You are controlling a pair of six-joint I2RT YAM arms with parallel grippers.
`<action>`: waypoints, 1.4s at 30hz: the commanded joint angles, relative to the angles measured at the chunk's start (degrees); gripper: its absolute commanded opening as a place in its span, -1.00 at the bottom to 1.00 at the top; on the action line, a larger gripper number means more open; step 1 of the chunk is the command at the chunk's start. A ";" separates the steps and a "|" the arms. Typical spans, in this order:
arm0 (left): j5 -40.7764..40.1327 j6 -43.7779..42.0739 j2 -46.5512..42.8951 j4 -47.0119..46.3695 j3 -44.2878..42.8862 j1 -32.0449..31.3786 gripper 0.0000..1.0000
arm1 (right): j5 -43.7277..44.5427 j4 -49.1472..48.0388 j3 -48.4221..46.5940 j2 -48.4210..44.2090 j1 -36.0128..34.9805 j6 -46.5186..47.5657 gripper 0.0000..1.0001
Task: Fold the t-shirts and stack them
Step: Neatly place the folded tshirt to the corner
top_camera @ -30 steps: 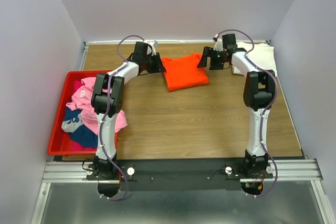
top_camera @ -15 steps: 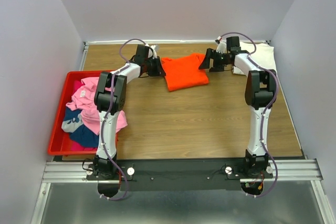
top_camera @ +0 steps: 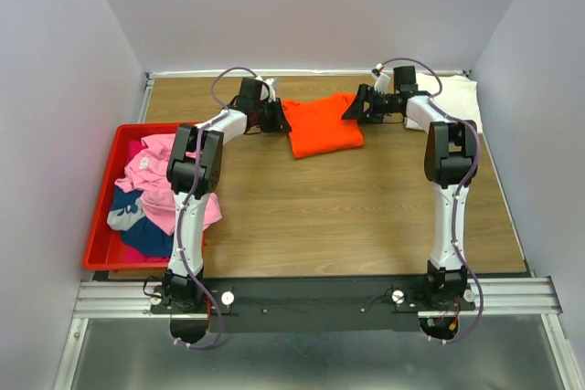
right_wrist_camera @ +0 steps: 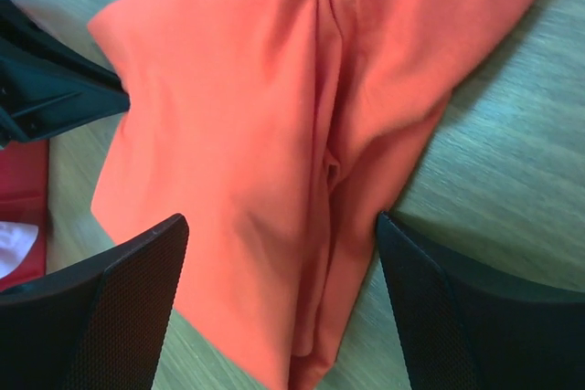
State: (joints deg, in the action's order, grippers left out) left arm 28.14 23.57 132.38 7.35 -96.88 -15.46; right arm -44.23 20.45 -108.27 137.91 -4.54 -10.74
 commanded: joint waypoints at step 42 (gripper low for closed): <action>-2.30 -2.39 -9.85 2.49 3.71 -1.50 -0.07 | 26.80 9.51 -5.54 -2.47 -0.74 10.02 -0.99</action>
State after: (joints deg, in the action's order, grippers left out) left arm 27.22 22.74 126.45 9.10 -94.98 -17.63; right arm -28.47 24.62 -110.59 137.58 -7.25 -6.96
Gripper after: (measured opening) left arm 0.466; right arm 0.041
